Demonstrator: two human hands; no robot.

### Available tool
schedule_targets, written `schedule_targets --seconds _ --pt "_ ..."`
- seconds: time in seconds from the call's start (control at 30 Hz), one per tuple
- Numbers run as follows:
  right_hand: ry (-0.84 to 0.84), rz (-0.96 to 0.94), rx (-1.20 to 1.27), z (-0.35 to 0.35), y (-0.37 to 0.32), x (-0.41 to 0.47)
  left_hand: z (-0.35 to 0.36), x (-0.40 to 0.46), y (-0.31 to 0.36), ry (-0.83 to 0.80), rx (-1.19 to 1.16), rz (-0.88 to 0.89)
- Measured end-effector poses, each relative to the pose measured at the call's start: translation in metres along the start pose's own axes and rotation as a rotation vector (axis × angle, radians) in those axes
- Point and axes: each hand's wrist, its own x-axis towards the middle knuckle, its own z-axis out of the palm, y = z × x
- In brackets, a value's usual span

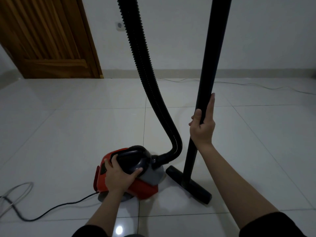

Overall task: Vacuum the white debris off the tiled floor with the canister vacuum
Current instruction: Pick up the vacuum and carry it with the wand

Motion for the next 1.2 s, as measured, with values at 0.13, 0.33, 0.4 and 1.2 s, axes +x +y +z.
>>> schedule_targets --seconds 0.13,0.33,0.4,1.2 --pt "0.003 -0.013 -0.016 -0.002 0.001 0.002 0.02 -0.004 0.027 0.085 -0.024 -0.148" --pt "0.005 0.001 -0.015 -0.002 0.0 0.004 0.031 -0.013 0.047 0.1 -0.056 -0.236" --pt "0.004 0.007 -0.009 -0.001 0.0 0.004 0.027 -0.017 0.035 0.093 -0.019 -0.16" --pt "0.041 -0.021 -0.016 0.002 0.011 0.009 0.005 -0.007 -0.059 0.012 -0.052 -0.091"
